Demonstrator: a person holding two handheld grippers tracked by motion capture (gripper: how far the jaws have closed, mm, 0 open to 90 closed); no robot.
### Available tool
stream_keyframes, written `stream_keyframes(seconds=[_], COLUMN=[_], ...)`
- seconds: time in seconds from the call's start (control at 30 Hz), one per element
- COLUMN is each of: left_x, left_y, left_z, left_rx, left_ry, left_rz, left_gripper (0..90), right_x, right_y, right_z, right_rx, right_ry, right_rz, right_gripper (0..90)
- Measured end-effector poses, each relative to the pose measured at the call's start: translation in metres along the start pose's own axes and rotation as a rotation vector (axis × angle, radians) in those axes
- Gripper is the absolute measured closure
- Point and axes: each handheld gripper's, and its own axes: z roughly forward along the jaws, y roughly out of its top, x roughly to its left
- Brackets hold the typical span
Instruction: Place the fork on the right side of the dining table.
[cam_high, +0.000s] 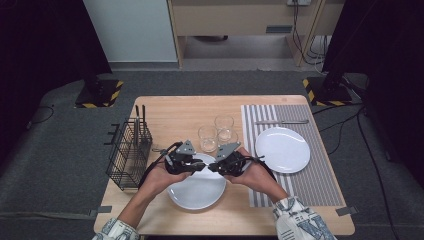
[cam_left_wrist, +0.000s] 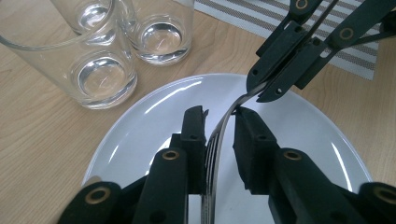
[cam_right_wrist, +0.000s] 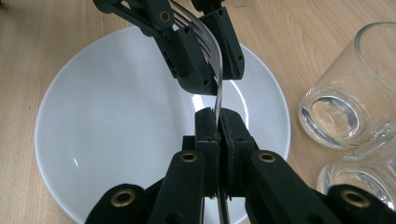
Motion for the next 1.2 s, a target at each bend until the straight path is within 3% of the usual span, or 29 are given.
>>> stream_keyframes(seconds=[0.27,0.5,0.7,1.07,1.2], left_x=[0.003,0.004,0.006,0.002,0.000], left_y=[-0.001,-0.002,-0.004,0.001,0.002], left_z=[-0.003,-0.005,-0.005,-0.005,-0.007], left_rx=[-0.042,-0.060,-0.061,-0.069,-0.071], left_ry=[0.041,0.051,0.047,0.033,0.032], left_rz=[-0.007,-0.012,-0.017,-0.010,-0.007], left_gripper=[61.8,53.9,60.0,80.9,82.5], right_x=[-0.003,-0.005,-0.008,-0.010,-0.010], right_y=[-0.003,-0.008,-0.012,-0.012,-0.012], right_z=[-0.004,-0.006,-0.010,-0.012,-0.012], right_rx=[-0.004,-0.006,-0.011,-0.017,-0.014], right_ry=[-0.007,-0.017,-0.027,-0.030,-0.031], right_rz=[0.009,0.027,0.042,0.052,0.050], right_gripper=[87.2,87.2,87.2,87.1,86.9])
